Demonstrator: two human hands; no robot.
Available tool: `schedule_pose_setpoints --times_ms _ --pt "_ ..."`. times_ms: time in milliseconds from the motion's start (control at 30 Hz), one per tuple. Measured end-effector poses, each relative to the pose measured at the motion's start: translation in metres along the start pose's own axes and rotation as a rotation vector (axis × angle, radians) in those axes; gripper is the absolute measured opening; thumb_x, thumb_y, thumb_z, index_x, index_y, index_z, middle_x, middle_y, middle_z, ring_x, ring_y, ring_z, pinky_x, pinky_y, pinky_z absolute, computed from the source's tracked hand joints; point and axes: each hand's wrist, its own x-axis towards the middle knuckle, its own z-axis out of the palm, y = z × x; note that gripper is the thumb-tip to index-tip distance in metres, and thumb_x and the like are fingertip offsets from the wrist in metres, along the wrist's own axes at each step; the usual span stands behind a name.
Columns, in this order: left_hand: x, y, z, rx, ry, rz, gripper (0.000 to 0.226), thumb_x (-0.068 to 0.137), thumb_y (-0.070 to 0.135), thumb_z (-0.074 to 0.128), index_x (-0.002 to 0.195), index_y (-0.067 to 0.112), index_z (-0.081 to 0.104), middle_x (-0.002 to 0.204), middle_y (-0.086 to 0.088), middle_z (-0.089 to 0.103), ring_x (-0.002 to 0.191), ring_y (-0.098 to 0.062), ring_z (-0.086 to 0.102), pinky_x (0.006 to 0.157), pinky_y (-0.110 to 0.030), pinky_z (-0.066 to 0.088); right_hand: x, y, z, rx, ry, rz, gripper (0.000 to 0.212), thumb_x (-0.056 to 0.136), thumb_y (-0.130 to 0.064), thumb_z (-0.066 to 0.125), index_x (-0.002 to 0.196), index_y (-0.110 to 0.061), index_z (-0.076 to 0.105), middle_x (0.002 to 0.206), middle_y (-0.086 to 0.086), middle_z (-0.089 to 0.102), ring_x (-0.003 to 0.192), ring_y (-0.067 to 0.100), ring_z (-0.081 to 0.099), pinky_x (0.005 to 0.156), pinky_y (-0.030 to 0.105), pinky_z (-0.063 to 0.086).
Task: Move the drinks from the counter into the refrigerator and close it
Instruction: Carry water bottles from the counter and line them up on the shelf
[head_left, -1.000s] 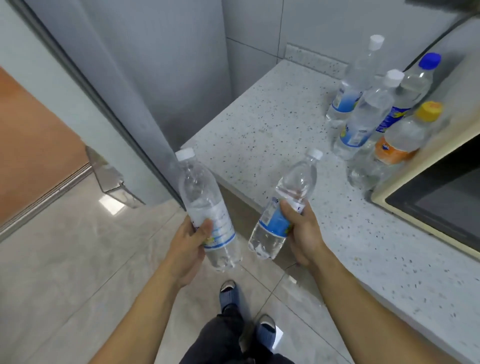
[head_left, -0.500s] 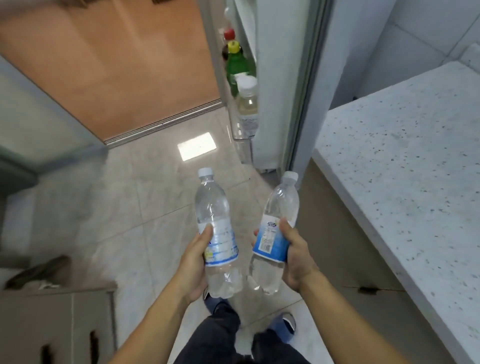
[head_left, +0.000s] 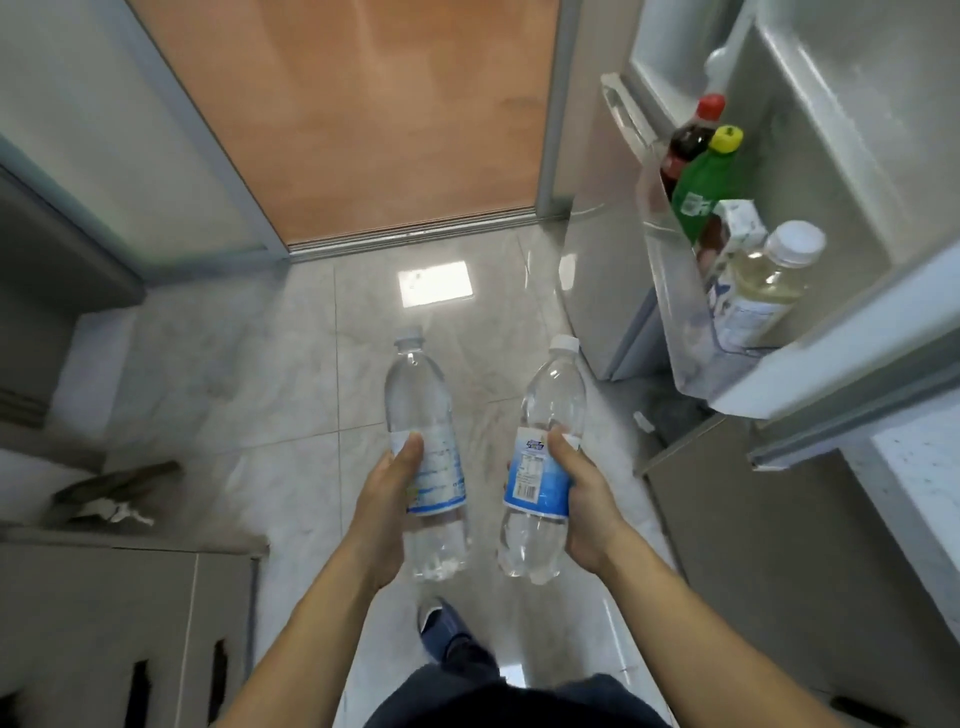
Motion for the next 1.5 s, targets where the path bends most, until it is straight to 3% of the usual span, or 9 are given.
schedule_pose_setpoints --times_ms 100,233,367,733,967,1200,1333,1500 --pt "0.026 0.032 -0.028 0.019 0.002 0.062 0.064 0.079 0.058 0.066 0.124 0.013 0.061 0.104 -0.011 0.075 0.091 -0.029 0.073 0.065 -0.039 0.059 0.026 -0.007 0.042 -0.055 0.014 -0.023 0.075 0.064 -0.056 0.071 0.123 -0.011 0.062 0.106 0.014 0.072 0.094 0.029 0.070 0.087 0.046 0.056" --pt "0.059 0.067 -0.050 0.052 -0.021 0.098 0.066 0.077 0.058 0.059 0.125 0.013 0.059 0.108 -0.012 0.073 0.095 -0.032 0.072 0.068 -0.041 0.060 0.059 -0.021 0.085 -0.097 0.001 -0.031 0.081 0.064 -0.058 0.072 0.126 -0.008 0.061 0.112 0.016 0.072 0.102 0.032 0.069 0.093 0.047 0.055" --pt "0.104 0.099 -0.051 0.088 -0.027 0.105 0.063 0.075 0.058 0.056 0.123 0.017 0.059 0.109 -0.009 0.073 0.097 -0.031 0.071 0.084 -0.051 0.058 0.102 -0.046 0.110 -0.096 -0.035 -0.052 0.070 0.071 -0.052 0.070 0.126 -0.009 0.062 0.107 0.015 0.074 0.094 0.030 0.073 0.075 0.039 0.059" --pt "0.266 0.223 -0.012 0.157 0.001 0.158 0.056 0.076 0.059 0.057 0.116 0.021 0.060 0.097 0.001 0.076 0.087 -0.023 0.074 0.070 -0.040 0.062 0.265 -0.166 0.167 -0.105 -0.044 -0.067 0.068 0.072 -0.056 0.067 0.129 -0.019 0.057 0.117 0.014 0.071 0.104 0.033 0.071 0.096 0.056 0.053" --pt "0.354 0.302 0.032 0.181 -0.075 0.179 0.050 0.076 0.059 0.057 0.112 0.024 0.059 0.094 0.002 0.076 0.087 -0.021 0.074 0.071 -0.040 0.062 0.337 -0.257 0.177 -0.078 -0.011 -0.131 0.061 0.074 -0.054 0.067 0.125 -0.022 0.060 0.115 0.013 0.071 0.104 0.032 0.071 0.095 0.051 0.055" --pt "0.448 0.354 0.076 0.230 -0.247 0.146 0.050 0.077 0.055 0.062 0.112 0.020 0.061 0.093 -0.004 0.077 0.081 -0.022 0.075 0.062 -0.031 0.059 0.394 -0.309 0.178 0.000 0.158 -0.205 0.068 0.071 -0.054 0.067 0.127 -0.015 0.060 0.114 0.014 0.072 0.103 0.035 0.070 0.093 0.050 0.056" --pt "0.509 0.390 0.107 0.242 -0.362 0.114 0.027 0.091 0.043 0.061 0.110 0.024 0.063 0.094 -0.003 0.077 0.081 -0.020 0.075 0.058 -0.028 0.057 0.423 -0.341 0.186 0.082 0.342 -0.242 0.078 0.061 -0.054 0.074 0.124 -0.010 0.061 0.111 0.017 0.073 0.103 0.036 0.071 0.096 0.054 0.054" --pt "0.563 0.446 0.148 0.304 -0.527 0.109 0.021 0.092 0.040 0.063 0.107 0.025 0.066 0.089 0.000 0.077 0.078 -0.018 0.075 0.057 -0.030 0.057 0.441 -0.383 0.199 0.219 0.539 -0.333 0.076 0.058 -0.054 0.076 0.120 -0.014 0.059 0.099 0.005 0.078 0.091 0.022 0.075 0.071 0.032 0.061"
